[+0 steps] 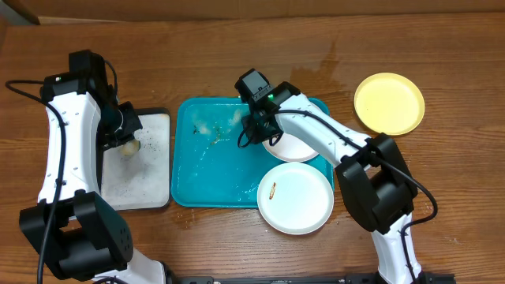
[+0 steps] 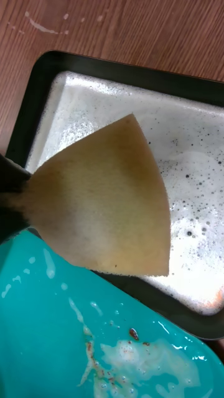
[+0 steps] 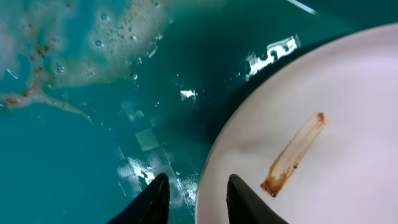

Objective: Clean dirty plates on tray and stack at the side
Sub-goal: 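Move the right gripper to the upper white plate and grip its rim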

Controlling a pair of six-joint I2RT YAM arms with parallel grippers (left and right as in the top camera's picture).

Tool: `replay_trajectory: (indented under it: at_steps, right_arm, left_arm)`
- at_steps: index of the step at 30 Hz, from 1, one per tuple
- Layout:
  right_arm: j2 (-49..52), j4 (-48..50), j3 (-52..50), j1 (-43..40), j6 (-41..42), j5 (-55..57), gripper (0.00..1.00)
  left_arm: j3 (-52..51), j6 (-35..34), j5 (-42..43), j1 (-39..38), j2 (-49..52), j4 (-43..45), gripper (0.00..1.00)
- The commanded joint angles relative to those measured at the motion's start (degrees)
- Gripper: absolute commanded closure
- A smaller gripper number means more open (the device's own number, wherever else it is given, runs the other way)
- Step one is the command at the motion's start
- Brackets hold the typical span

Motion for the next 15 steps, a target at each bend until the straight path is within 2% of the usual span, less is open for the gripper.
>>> replay_trajectory:
  at_steps: [1, 7, 15]
  right_arm:
    - [0.2, 0.1, -0.6, -0.1, 1.6, -0.3, 0.67]
    - [0.2, 2.8, -3.2, 0.0, 3.4, -2.3, 0.67]
    - [0.2, 8.9, -3.7, 0.3, 3.3, -18.6, 0.67]
  left_arm:
    - [-0.2, 0.5, 0.7, -0.1, -0.9, -0.2, 0.96]
    - [-0.2, 1.0, 0.7, -0.1, -0.9, 0.1, 0.96]
    - [-0.2, 3.1, 0.7, -0.1, -0.9, 0.5, 0.96]
